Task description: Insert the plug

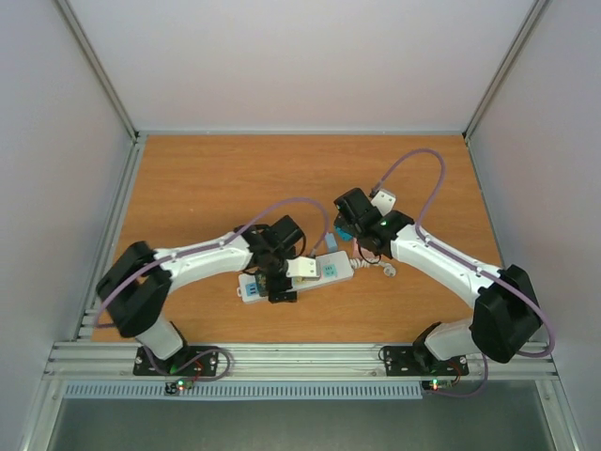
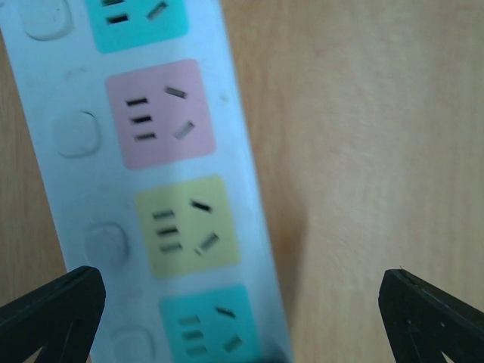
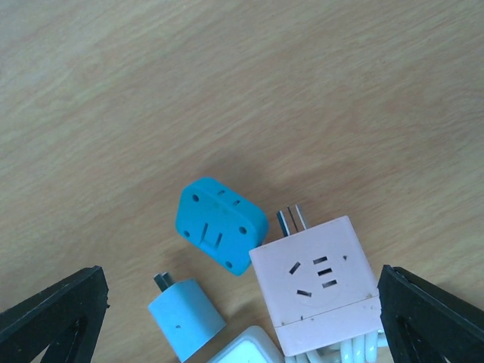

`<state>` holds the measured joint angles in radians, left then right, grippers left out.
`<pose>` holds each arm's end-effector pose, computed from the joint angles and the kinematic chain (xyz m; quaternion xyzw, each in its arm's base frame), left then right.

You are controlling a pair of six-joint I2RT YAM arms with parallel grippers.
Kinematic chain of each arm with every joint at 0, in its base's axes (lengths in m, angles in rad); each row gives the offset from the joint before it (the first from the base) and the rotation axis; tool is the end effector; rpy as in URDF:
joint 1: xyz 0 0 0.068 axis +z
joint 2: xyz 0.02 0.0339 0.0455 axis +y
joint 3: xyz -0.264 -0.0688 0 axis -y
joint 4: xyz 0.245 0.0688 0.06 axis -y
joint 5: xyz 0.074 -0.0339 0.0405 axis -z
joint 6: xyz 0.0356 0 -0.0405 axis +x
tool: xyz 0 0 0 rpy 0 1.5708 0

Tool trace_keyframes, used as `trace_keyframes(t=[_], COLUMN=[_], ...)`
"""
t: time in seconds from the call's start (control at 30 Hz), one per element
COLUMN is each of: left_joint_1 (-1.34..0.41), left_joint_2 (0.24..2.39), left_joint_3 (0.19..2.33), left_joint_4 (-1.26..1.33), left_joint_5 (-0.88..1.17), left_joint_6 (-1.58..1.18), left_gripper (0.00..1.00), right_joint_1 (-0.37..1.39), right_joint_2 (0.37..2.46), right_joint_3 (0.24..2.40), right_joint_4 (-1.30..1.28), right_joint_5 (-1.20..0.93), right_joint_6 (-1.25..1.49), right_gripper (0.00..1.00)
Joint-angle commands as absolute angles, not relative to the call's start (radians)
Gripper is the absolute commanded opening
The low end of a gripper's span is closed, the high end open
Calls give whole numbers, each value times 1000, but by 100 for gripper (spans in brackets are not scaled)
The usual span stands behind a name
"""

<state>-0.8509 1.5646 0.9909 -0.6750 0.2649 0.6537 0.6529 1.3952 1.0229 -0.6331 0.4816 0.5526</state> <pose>0.1849 -0.2249 0.1921 0.6840 0.6999 -0.1454 0.1453 0.2328 0.1573 0.2511 0.0197 0.9348 -0.0351 0.3530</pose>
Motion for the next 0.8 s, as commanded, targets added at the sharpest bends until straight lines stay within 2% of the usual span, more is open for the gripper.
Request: trace_keyframes(t=[0.0, 0.33, 0.5, 0.63, 0.77], left_joint_1=[-879, -894, -893, -893, -890], left_joint_2=[1681, 1820, 1830, 1777, 1722], left_joint_3=[1082, 1146, 1098, 1035, 955], left_joint_4=[-587, -563, -574, -600, -621], left_joint_5=[152, 122, 150, 161, 141], left_joint_6=[605, 617, 665, 723, 777], left_gripper=[100, 98, 84, 64, 60], right_joint_1=[634, 625, 626, 626, 624], right_joint_2=[1422, 1451, 1480, 1502, 1531], right_joint_3=[995, 970, 965, 952, 944], right_joint_4=[-607, -587, -579, -576, -580], right_joint_5=[513, 504, 499, 502, 505], right_joint_6=[560, 550, 538, 531, 527], right_gripper=[98, 97, 91, 88, 87])
